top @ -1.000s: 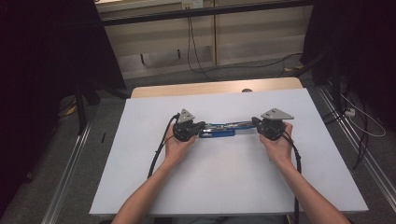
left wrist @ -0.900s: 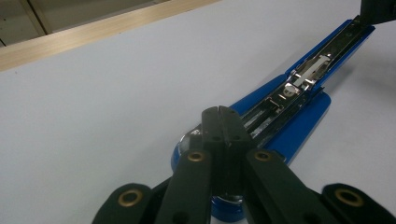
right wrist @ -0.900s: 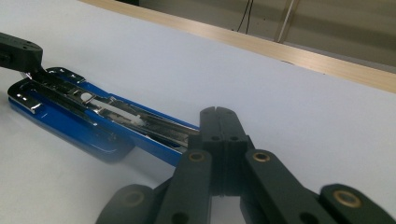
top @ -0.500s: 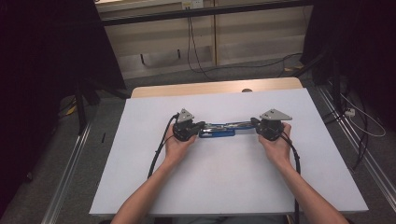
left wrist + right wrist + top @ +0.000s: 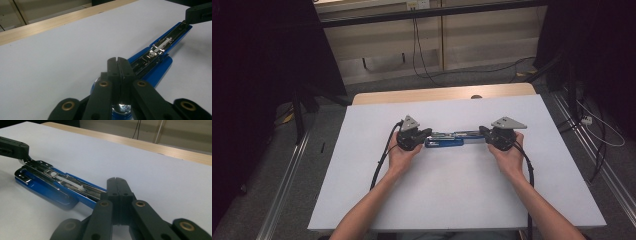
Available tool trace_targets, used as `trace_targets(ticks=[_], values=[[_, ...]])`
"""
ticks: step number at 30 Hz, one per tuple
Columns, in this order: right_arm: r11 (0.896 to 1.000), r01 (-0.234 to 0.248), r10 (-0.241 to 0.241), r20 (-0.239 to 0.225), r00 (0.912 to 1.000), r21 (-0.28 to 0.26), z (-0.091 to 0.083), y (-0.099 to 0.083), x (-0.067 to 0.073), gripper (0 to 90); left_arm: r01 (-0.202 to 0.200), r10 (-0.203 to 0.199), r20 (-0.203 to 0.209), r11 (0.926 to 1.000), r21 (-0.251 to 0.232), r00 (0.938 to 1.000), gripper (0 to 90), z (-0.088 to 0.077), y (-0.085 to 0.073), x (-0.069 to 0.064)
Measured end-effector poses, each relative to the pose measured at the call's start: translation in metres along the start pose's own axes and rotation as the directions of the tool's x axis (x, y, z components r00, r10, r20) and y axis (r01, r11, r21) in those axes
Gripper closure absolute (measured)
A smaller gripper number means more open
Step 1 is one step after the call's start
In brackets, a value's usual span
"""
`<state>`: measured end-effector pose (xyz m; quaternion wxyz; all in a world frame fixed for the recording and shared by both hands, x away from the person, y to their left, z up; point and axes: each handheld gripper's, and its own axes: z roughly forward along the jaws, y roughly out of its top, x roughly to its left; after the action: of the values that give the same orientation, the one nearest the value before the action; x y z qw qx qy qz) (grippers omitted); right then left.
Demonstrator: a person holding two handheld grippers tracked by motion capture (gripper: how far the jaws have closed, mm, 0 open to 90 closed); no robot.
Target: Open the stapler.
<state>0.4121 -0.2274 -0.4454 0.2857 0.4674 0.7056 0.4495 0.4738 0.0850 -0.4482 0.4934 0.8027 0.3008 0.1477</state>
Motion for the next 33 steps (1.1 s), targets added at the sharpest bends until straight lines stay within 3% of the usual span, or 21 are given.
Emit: trace_targets(ticks=[4, 9, 14, 16, 18, 22, 24, 26, 31, 33], values=[[1.000, -0.006, 0.006, -0.009, 0.9999, -0.020, 0.000, 0.002, 0.001, 84.2, -0.003, 0.003, 0.000, 0.9996, -0.028, 1.0000, 83.4, -0.003, 0.003, -0.003], [0.999, -0.023, 0.022, -0.020, 0.9996, -0.031, -0.003, 0.003, 0.000, 74.2, -0.006, 0.006, -0.008, 0.9991, -0.042, 1.0000, 70.4, -0.008, 0.007, -0.007], [0.998, -0.042, 0.041, -0.024, 0.9989, -0.049, -0.006, 0.005, 0.000, 53.0, 0.017, -0.018, -0.023, 0.9988, -0.046, 0.9996, 51.7, -0.012, 0.008, -0.007], [0.997, -0.059, 0.058, -0.015, 0.9982, -0.057, -0.006, 0.005, 0.000, 40.3, 0.015, -0.019, -0.068, 0.9988, -0.047, 0.9975, 40.7, -0.014, 0.009, -0.006], [0.995, -0.081, 0.080, -0.021, 0.9966, -0.059, -0.007, 0.005, -0.001, 33.4, 0.030, -0.034, -0.066, 0.9977, -0.061, 0.9973, 36.3, -0.017, 0.009, -0.004], [0.994, -0.095, 0.093, -0.030, 0.9952, -0.060, -0.008, 0.006, 0.000, 15.9, 0.018, -0.021, -0.086, 0.9989, -0.043, 0.9961, 18.1, -0.020, 0.010, -0.002], [0.993, -0.089, 0.087, -0.025, 0.9959, -0.075, -0.009, 0.007, 0.001, 12.4, 0.001, -0.003, -0.095, 0.9998, -0.018, 0.9955, 14.9, -0.023, 0.010, -0.002], [0.993, -0.081, 0.079, -0.029, 0.9964, -0.080, -0.011, 0.008, 0.001, 7.6, 0.013, -0.014, -0.085, 0.9997, -0.020, 0.9962, 8.0, -0.025, 0.010, -0.002], [0.993, -0.084, 0.082, -0.020, 0.9964, -0.081, -0.019, 0.006, -0.002, 5.7, 0.013, -0.015, -0.085, 0.9996, -0.025, 0.9963, 4.5, -0.035, 0.006, 0.000], [0.993, -0.081, 0.078, -0.030, 0.9965, -0.085, -0.023, 0.003, -0.003, 5.4, 0.015, -0.016, -0.061, 0.9997, -0.018, 0.9980, 4.7, -0.040, 0.005, 0.001]])
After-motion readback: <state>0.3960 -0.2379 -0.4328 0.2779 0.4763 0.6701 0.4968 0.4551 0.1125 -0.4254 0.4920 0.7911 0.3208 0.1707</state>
